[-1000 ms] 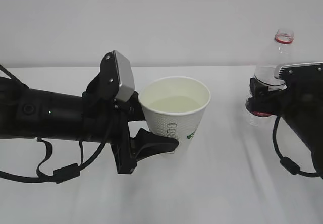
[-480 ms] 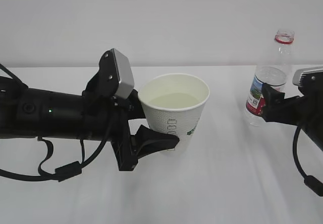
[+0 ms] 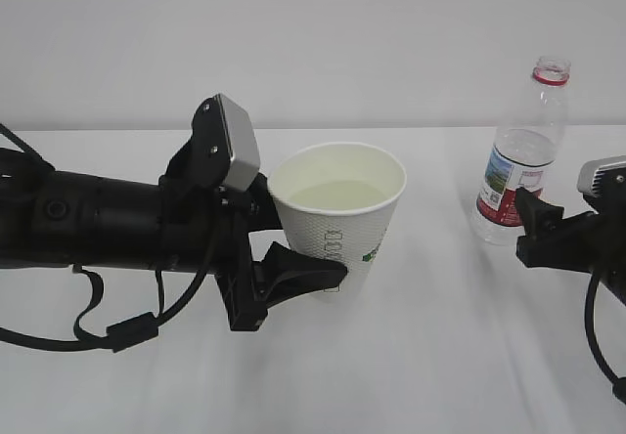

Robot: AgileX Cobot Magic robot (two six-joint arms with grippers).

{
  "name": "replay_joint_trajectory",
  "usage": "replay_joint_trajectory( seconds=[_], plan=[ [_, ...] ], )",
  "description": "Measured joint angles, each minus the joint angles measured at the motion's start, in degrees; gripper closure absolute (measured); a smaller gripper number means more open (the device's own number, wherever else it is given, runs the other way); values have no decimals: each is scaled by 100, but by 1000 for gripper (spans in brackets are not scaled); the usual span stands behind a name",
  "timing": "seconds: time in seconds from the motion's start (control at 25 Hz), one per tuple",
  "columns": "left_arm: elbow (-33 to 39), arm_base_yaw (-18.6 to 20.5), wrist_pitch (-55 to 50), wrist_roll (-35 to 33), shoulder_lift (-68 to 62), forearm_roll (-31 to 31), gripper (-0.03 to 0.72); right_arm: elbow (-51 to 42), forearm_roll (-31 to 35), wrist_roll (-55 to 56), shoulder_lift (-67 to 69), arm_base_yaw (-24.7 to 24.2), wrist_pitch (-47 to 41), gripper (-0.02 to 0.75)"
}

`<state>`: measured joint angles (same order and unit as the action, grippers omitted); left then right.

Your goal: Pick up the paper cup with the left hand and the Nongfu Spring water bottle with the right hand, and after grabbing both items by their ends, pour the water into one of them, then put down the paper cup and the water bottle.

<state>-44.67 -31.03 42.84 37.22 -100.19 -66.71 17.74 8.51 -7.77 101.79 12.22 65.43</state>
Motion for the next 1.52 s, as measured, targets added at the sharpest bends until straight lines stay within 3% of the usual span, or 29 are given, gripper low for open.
replay_joint_trajectory(
  seconds=[0.2,0.68,1.24,1.52],
  plan=[
    [0,0,0,0,0,49,200,0,2,0,0,0,0,148],
    [0,0,-495,-247,0,806,200,0,2,10,0,0,0,149],
    [0,354,-579,-832,0,2172,201,0,2,10,0,0,0,149],
    [0,575,-618,-1768,0,3304,202,0,2,10,0,0,4,149]
  ],
)
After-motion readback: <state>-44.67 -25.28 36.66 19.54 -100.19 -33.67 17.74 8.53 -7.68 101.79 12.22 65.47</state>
